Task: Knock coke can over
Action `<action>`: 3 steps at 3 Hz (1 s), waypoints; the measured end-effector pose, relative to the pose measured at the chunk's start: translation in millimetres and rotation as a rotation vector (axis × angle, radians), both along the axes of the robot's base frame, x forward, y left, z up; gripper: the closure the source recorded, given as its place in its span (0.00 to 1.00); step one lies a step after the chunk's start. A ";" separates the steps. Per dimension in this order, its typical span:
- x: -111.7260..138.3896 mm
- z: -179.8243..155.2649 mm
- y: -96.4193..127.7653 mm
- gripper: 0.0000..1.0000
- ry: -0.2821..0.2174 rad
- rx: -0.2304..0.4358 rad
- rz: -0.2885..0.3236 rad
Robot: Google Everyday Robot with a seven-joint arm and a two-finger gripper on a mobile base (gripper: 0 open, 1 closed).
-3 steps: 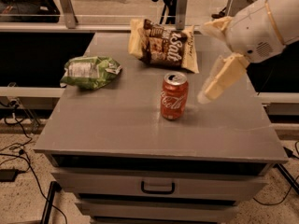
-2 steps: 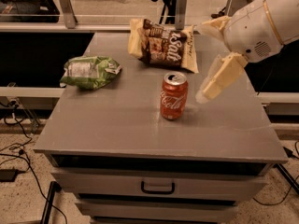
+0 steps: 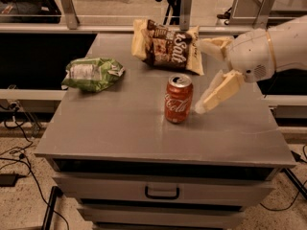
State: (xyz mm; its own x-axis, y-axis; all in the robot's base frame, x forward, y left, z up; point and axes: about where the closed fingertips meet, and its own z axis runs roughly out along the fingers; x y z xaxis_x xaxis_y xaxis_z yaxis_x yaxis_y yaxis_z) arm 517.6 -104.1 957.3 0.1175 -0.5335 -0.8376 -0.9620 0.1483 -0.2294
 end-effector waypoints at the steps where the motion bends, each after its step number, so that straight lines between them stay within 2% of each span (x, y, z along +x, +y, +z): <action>1: 10.6 -17.2 10.8 0.00 0.019 0.167 0.029; 2: 18.7 -36.9 16.9 0.00 0.053 0.284 0.037; 3: 20.9 -49.5 17.8 0.00 0.078 0.320 0.034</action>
Offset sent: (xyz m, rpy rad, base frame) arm 0.0273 0.0158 -0.0516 0.3854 0.0787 0.0340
